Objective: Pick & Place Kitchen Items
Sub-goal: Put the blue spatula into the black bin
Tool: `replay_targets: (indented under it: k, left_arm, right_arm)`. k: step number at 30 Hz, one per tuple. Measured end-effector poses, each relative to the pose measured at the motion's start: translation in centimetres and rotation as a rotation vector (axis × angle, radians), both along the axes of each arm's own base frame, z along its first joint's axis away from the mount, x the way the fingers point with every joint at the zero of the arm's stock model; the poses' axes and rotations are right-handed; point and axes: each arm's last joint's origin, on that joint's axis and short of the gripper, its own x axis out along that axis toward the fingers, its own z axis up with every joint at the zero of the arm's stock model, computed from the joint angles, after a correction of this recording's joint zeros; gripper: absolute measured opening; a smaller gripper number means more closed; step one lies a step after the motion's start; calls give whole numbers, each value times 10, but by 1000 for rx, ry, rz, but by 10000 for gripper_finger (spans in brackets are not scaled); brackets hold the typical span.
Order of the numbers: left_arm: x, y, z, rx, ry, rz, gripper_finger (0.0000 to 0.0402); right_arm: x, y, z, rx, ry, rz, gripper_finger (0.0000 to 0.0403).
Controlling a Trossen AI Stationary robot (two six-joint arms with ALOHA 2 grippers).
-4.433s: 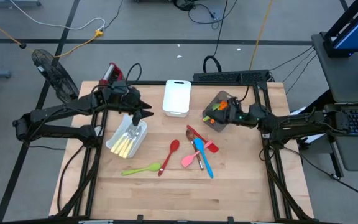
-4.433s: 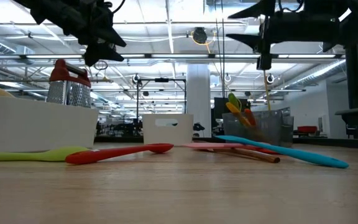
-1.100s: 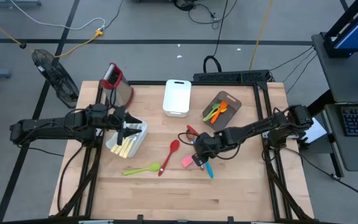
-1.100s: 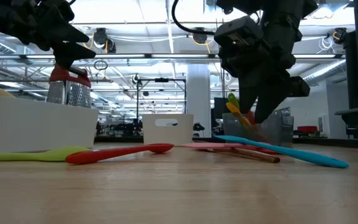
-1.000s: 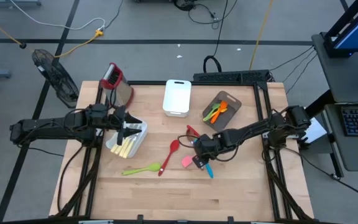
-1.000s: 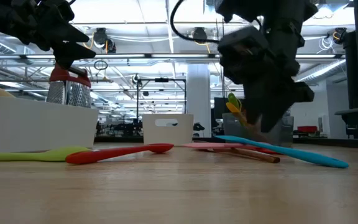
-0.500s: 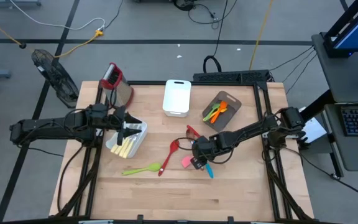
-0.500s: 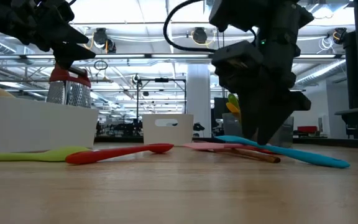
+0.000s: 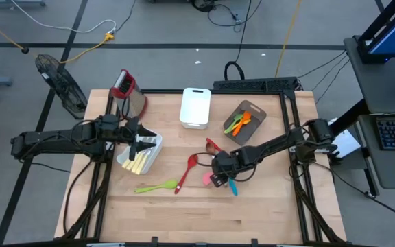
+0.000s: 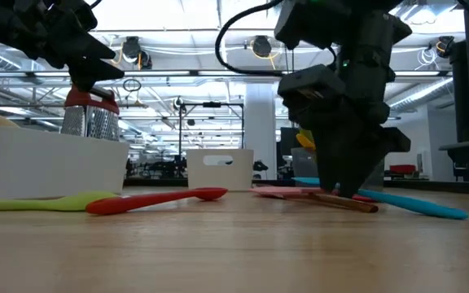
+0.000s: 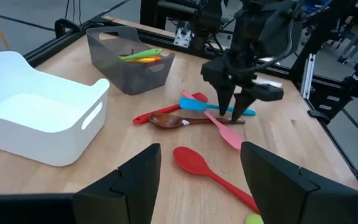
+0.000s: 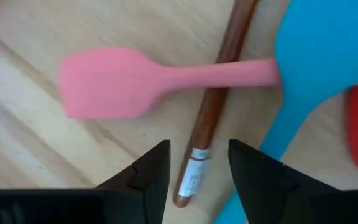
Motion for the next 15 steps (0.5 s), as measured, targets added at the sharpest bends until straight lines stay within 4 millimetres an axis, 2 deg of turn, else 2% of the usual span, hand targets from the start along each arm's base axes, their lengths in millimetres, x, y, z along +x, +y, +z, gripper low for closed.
replay_targets:
  k: [7, 15]
  left_arm:
    - [0, 0, 0, 4, 0, 0, 228]
    - [0, 0, 0, 11, 1, -2, 228]
  right_arm:
    - [-5, -2, 21, 16, -55, -16, 157]
    - [-15, -4, 26, 30, 24, -21, 145]
